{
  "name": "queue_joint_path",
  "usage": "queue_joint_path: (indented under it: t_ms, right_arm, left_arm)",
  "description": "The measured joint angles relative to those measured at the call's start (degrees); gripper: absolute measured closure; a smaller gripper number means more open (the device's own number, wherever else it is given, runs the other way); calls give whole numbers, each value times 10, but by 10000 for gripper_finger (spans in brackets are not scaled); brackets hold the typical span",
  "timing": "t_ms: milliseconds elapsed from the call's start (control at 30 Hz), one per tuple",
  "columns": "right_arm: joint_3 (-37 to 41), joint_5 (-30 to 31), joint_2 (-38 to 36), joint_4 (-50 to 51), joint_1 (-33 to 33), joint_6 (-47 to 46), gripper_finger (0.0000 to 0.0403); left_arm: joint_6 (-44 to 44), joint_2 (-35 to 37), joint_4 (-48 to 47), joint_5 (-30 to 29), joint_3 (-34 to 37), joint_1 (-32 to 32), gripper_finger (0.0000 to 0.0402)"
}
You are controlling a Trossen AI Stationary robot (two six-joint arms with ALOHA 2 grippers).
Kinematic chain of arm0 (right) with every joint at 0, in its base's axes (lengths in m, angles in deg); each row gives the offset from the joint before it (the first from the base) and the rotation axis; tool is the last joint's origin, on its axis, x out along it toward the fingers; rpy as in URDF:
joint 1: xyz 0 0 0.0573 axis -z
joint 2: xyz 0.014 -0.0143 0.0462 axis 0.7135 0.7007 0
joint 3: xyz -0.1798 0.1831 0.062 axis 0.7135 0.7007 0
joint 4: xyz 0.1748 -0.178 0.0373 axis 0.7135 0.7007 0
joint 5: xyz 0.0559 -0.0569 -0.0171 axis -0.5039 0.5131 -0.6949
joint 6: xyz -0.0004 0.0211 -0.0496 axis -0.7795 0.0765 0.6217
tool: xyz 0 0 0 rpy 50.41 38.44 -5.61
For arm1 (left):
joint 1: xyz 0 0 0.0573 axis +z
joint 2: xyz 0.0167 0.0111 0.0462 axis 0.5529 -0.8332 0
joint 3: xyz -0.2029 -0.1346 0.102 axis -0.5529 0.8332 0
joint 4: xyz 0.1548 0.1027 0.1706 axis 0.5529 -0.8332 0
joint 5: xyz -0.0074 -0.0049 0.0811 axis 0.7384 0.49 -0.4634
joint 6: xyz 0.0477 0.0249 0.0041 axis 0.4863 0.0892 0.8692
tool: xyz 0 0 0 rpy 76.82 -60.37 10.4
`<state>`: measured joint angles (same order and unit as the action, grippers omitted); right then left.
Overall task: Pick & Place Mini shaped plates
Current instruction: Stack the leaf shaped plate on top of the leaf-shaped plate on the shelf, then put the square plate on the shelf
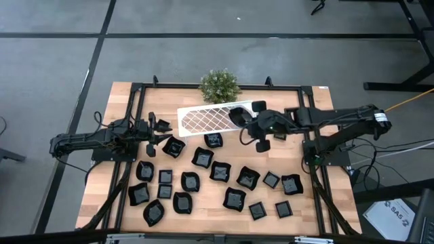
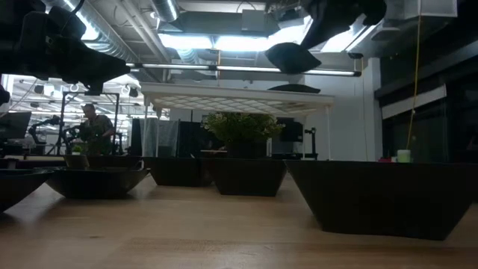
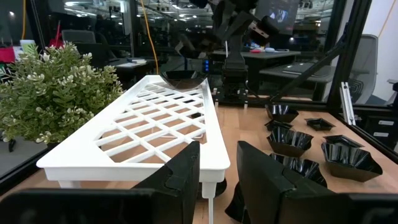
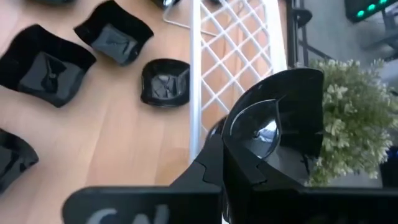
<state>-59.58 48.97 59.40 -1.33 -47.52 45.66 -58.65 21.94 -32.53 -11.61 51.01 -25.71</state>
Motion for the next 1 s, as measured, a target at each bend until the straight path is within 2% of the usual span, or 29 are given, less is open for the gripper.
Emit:
queue_joint_path:
  t_ms: [233, 400, 633, 1000]
  right_arm:
    - [0, -48, 0, 9, 19, 31, 403]
    - [0, -59, 0, 38, 44, 33, 402]
    - [0, -114, 0, 29, 73, 57, 398]
    - [0, -126, 0, 23, 105, 61, 367]
  left_arm:
    - [0, 0, 0, 0, 0, 0, 302]
    - [0, 0, 0, 0, 0, 0, 302]
    - [0, 0, 0, 0, 0, 0, 302]
    - [0, 0, 0, 0, 0, 0, 302]
